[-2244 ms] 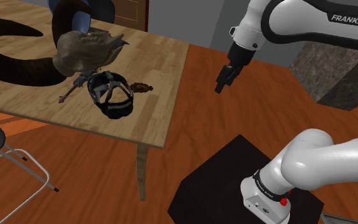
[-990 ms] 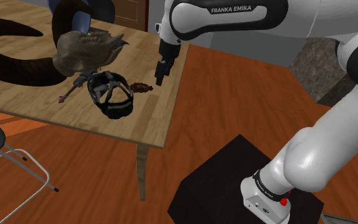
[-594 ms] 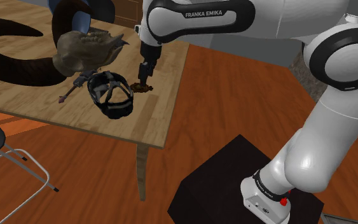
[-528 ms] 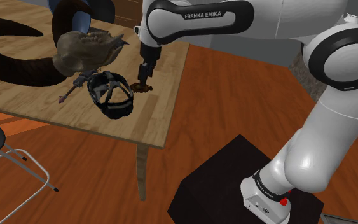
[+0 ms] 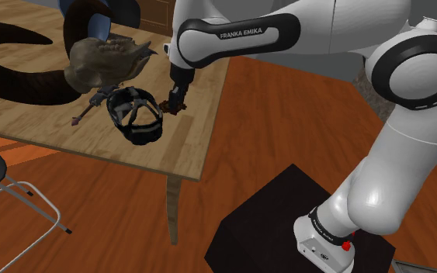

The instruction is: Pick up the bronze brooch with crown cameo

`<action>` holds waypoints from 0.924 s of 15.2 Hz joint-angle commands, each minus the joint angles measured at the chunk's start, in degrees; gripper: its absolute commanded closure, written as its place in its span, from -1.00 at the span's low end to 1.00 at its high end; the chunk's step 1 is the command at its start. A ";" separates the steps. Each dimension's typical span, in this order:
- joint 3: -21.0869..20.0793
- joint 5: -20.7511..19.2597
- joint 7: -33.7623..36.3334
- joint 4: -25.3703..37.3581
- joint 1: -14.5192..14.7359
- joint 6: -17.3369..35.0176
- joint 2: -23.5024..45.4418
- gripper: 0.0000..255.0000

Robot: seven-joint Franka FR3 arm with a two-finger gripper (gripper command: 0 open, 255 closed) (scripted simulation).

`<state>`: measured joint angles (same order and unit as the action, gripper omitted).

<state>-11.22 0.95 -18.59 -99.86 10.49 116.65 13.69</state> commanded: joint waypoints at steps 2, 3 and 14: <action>-0.01 0.00 0.01 -0.15 0.02 0.17 0.06 1.00; -0.02 0.00 0.02 -0.15 0.03 0.18 0.07 1.00; -0.04 0.13 0.03 2.76 -0.04 -3.53 -0.75 1.00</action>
<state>-11.22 1.10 -18.69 -98.01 10.38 113.98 12.90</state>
